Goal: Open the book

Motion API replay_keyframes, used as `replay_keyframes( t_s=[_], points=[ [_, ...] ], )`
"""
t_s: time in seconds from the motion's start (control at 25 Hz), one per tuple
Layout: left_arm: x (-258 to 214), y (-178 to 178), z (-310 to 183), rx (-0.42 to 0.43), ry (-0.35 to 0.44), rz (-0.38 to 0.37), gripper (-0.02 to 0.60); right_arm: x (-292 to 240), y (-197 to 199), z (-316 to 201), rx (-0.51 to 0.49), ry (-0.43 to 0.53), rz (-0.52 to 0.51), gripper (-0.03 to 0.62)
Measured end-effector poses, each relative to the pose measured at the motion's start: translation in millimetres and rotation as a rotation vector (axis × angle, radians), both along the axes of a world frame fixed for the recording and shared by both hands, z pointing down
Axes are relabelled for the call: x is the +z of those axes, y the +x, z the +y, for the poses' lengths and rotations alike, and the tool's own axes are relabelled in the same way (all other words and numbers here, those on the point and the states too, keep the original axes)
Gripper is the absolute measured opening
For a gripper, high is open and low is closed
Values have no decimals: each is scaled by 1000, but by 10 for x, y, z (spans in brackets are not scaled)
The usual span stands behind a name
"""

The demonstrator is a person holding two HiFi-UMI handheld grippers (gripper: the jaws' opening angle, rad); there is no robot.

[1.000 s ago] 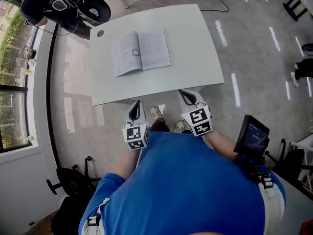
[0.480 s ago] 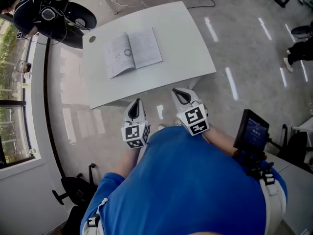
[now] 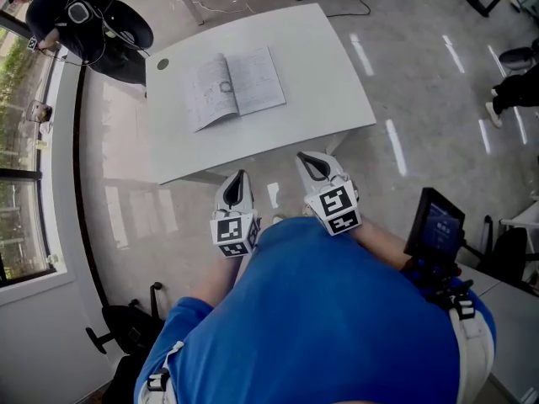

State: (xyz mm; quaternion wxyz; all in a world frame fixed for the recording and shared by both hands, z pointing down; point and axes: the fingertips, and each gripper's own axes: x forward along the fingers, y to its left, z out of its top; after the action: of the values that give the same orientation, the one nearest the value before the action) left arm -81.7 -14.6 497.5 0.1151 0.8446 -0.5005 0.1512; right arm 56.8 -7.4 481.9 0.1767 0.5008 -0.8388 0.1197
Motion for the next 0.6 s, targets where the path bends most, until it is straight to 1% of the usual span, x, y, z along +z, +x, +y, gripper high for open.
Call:
replay_keyframes(
  t_s=[0.08, 0.2, 0.28, 0.36, 0.48, 0.6],
  points=[
    [19, -27, 5, 8, 13, 2, 6, -9, -34, 12, 1, 6, 1, 3],
    [51, 70, -98, 15, -2, 12, 6, 15, 20, -92, -1, 0, -1, 3],
    [49, 109, -179, 21, 2, 9, 6, 25, 47, -164, -3, -5, 1, 3],
    [25, 59, -164, 27, 10, 1, 6, 11, -7, -142, -5, -5, 6, 3],
    [-6, -86, 10, 33, 0, 5, 6, -42, -152, 27, 5, 3, 10, 3],
    [-22, -102, 52, 40, 0, 15, 6, -66, -174, 85, 19, 10, 13, 3]
  ],
)
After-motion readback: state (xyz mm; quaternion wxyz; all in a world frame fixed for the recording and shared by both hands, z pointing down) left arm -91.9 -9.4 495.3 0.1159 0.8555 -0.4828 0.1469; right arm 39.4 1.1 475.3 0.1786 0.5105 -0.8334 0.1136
